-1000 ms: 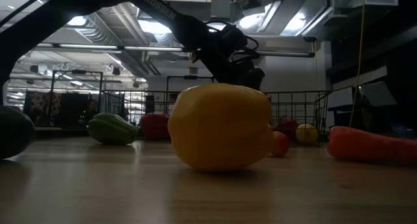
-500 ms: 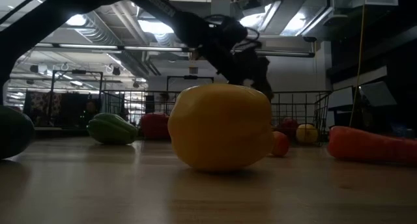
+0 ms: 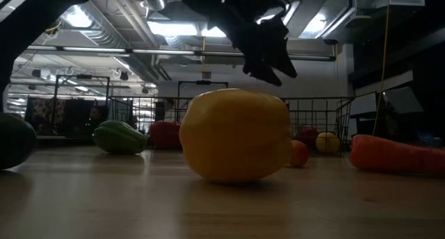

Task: Sort produce into baskets
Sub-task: Put the orange carrot into the left golden wire basket

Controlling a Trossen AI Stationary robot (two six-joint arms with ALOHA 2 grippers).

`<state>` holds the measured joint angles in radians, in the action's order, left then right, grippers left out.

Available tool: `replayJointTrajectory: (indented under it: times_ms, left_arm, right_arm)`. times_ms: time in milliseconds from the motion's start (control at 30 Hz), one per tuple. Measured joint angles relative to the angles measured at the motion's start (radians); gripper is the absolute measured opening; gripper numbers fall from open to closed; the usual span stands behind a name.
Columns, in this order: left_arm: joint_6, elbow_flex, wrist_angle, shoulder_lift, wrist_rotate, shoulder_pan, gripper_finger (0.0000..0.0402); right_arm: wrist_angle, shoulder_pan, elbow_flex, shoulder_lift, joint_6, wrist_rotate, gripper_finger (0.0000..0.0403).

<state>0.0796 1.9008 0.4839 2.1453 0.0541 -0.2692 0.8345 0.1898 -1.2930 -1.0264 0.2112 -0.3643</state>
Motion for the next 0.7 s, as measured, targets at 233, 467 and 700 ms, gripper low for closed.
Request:
replayJointTrajectory:
  times_ms: [233,467,700]
  left_arm:
    - [-0.046,0.006,0.167,-0.005,-0.002,0.101,0.0392]
    - [-0.067,0.007,0.320,-0.005,-0.002,0.215,0.0392]
    - [-0.051,0.002,0.336,-0.005,-0.006,0.302,0.0392]
  right_arm:
    - [-0.002,0.000,0.000,0.000,0.000,0.018,0.0325]
    - [-0.001,0.000,0.000,0.000,0.000,0.025,0.0325]
    - [-0.002,0.000,0.000,0.000,0.000,0.025,0.0325]
